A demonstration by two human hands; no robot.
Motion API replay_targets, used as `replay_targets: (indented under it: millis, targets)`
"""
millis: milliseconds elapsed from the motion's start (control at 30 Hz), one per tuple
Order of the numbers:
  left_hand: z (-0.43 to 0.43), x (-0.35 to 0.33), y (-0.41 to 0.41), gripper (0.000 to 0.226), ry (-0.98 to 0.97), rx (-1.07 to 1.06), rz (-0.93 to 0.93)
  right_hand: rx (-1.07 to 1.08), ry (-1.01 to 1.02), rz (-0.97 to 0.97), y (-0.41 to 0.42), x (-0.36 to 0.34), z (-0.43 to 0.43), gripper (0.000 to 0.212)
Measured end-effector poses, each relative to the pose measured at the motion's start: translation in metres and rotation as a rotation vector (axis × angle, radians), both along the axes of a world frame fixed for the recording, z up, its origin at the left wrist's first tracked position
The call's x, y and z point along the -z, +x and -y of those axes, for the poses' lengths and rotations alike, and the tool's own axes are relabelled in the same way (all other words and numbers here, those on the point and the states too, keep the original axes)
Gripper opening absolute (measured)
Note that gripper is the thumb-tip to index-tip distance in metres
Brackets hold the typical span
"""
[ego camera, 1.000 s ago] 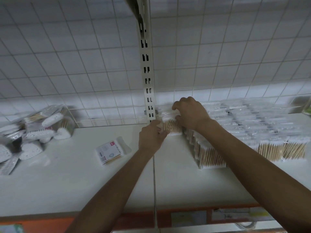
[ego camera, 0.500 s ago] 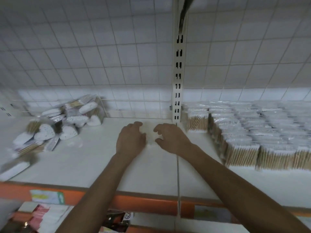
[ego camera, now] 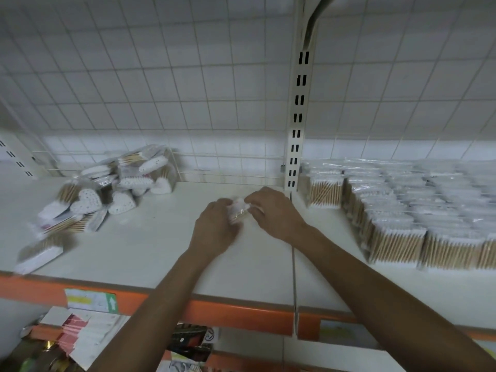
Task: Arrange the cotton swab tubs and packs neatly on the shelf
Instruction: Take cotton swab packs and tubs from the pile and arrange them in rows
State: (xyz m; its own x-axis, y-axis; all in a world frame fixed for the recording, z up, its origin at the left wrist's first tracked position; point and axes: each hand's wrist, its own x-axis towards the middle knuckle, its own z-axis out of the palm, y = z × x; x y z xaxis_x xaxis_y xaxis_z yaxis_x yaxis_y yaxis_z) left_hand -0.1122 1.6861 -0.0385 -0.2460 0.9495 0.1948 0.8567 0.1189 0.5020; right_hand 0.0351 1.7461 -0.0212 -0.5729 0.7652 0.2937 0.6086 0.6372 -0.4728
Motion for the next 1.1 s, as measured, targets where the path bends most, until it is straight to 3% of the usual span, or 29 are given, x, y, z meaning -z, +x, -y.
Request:
replay_targets:
  millis: [133,267,333,500,600,900,1100]
  targets:
    - [-0.008,-0.010,0.011,0.018,0.120,-0.006,0.230,0.038,0.037,-0.185,0.010,-0.020,-0.003,0.028]
    - [-0.008,-0.023,0.033,0.005,0.127,0.071,0.940,0.074,-0.040,-0.146,0.028,-0.034,-0.007,0.046]
    - [-0.011,-0.027,0.042,0.008,0.120,0.119,1.066,0.099,-0.064,-0.132,0.039,-0.040,-0.009,0.042]
    - [-0.026,-0.021,0.051,0.008,0.143,0.085,0.489,0.176,-0.062,-0.135,0.066,-0.054,-0.011,0.035]
    - [-0.032,-0.023,0.066,0.022,0.135,0.077,0.507,0.207,-0.047,-0.131,0.084,-0.061,-0.014,0.033]
    - [-0.052,-0.017,0.113,0.018,0.133,0.126,0.393,0.342,0.137,0.146,0.129,-0.067,-0.026,0.016]
    - [-0.062,-0.006,0.130,0.020,0.088,0.141,0.315,0.374,0.177,0.297,0.137,-0.060,-0.030,0.022]
